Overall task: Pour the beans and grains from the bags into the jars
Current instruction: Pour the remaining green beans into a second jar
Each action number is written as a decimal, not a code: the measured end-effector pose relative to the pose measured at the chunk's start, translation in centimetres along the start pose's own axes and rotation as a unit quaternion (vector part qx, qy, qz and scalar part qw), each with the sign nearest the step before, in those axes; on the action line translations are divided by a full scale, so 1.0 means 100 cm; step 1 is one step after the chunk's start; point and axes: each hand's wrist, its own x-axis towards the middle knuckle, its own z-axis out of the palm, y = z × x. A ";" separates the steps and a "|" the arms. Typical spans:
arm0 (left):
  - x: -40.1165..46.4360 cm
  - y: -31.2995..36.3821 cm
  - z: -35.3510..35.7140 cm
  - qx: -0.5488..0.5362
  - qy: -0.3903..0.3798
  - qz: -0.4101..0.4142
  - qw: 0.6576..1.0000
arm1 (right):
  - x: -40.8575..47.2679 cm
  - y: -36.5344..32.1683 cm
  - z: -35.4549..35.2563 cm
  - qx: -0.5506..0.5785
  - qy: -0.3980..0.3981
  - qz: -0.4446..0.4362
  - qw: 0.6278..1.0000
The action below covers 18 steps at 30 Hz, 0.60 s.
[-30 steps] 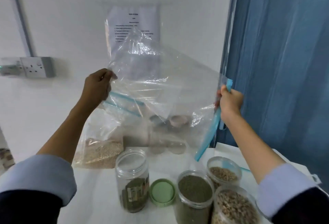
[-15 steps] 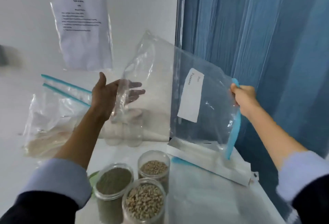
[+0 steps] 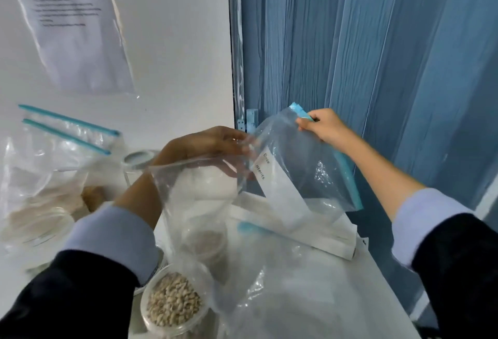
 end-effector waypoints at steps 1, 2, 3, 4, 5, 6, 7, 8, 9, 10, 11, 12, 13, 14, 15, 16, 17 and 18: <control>0.001 -0.001 0.001 0.012 0.019 0.002 1.000 | -0.002 0.002 -0.001 0.048 0.005 0.003 0.999; 0.000 -0.001 0.001 0.009 0.046 0.010 0.999 | -0.003 0.004 -0.001 0.125 0.019 0.015 0.992; -0.001 -0.001 0.001 -0.007 0.069 0.030 0.997 | -0.005 0.007 -0.002 0.222 0.040 0.036 0.974; -0.002 0.000 -0.001 -0.042 0.089 0.050 0.994 | -0.005 0.013 -0.005 0.313 0.063 0.057 0.946; -0.006 0.001 -0.002 -0.079 0.108 0.068 0.989 | -0.006 0.021 -0.008 0.373 0.073 0.074 0.922; -0.008 0.000 -0.002 -0.110 0.130 0.079 0.982 | -0.007 0.031 -0.011 0.387 0.063 0.088 0.916; -0.010 -0.001 0.002 -0.138 0.144 0.083 0.976 | -0.011 0.039 -0.012 0.377 0.033 0.105 0.920; -0.010 -0.003 0.007 -0.153 0.152 0.078 0.973 | -0.017 0.048 -0.011 0.347 -0.007 0.125 0.930; -0.012 -0.004 0.013 -0.183 0.143 0.065 0.970 | -0.023 0.053 -0.010 0.320 -0.047 0.143 0.936; -0.014 -0.006 0.018 -0.222 0.119 0.055 0.966 | -0.028 0.058 -0.008 0.292 -0.076 0.154 0.941; -0.015 -0.011 0.021 -0.285 0.091 0.035 0.953 | -0.032 0.061 -0.007 0.284 -0.087 0.160 0.941; -0.013 -0.017 0.022 -0.366 0.069 0.016 0.928 | -0.034 0.063 -0.006 0.291 -0.075 0.170 0.939; -0.012 -0.019 0.020 -0.466 0.061 0.002 0.883 | -0.036 0.063 -0.004 0.306 -0.039 0.185 0.933; -0.007 -0.023 0.014 -0.538 0.080 -0.012 0.839 | -0.037 0.067 -0.002 0.309 0.019 0.214 0.927; -0.003 -0.025 0.009 -0.577 0.101 -0.018 0.810 | -0.038 0.070 -0.001 0.298 0.080 0.245 0.919; -0.003 -0.027 0.005 -0.586 0.118 -0.018 0.801 | -0.040 0.073 -0.001 0.286 0.107 0.280 0.910; -0.008 -0.032 0.006 -0.576 0.112 -0.028 0.809 | -0.043 0.071 0.000 0.296 0.092 0.309 0.899; -0.010 -0.032 0.015 -0.541 0.113 -0.035 0.833 | -0.047 0.069 0.004 0.336 0.045 0.337 0.878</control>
